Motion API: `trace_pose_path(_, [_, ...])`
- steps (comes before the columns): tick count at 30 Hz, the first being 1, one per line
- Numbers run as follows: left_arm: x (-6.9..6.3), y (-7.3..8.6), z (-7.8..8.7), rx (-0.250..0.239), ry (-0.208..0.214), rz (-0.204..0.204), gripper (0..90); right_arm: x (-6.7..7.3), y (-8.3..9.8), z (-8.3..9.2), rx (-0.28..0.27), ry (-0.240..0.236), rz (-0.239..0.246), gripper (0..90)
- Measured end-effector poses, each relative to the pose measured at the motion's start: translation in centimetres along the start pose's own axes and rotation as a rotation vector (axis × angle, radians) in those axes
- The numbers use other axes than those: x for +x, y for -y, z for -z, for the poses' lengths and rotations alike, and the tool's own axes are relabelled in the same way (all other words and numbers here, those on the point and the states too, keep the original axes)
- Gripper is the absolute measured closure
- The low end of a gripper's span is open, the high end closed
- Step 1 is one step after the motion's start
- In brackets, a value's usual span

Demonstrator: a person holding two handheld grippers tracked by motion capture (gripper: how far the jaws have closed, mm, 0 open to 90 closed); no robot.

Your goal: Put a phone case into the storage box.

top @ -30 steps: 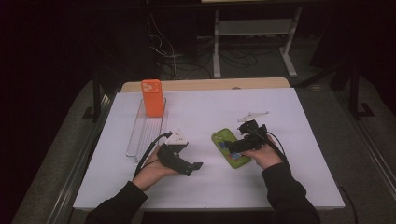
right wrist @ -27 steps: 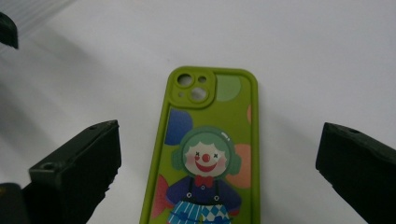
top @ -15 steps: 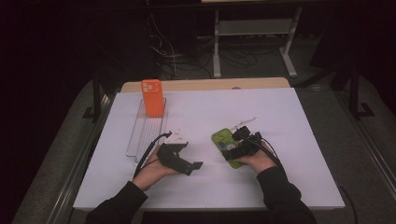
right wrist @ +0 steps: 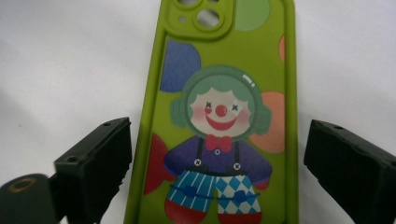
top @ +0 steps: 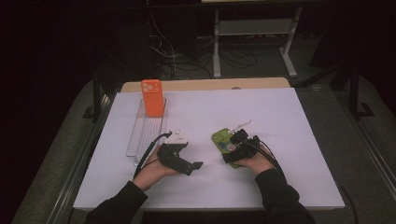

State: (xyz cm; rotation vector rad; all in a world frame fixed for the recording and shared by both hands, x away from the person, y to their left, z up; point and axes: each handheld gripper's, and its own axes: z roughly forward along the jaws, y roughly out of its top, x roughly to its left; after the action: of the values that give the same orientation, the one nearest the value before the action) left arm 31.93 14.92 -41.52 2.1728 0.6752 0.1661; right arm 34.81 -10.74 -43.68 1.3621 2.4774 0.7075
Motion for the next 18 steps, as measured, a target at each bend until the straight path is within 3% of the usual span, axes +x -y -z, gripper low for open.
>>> trace_pose_path(2, [-0.07, 0.02, -0.09, -0.007, -0.001, 0.008, 1.1, 0.29, 0.09, -0.29, 0.020, 0.010, 0.001, 8.2])
trace_pose_path(18, [-0.12, 0.05, -0.13, 0.001, -0.004, 0.004, 1.2, 0.63, 0.31, -0.15, 0.022, 0.030, -0.043, 14.3])
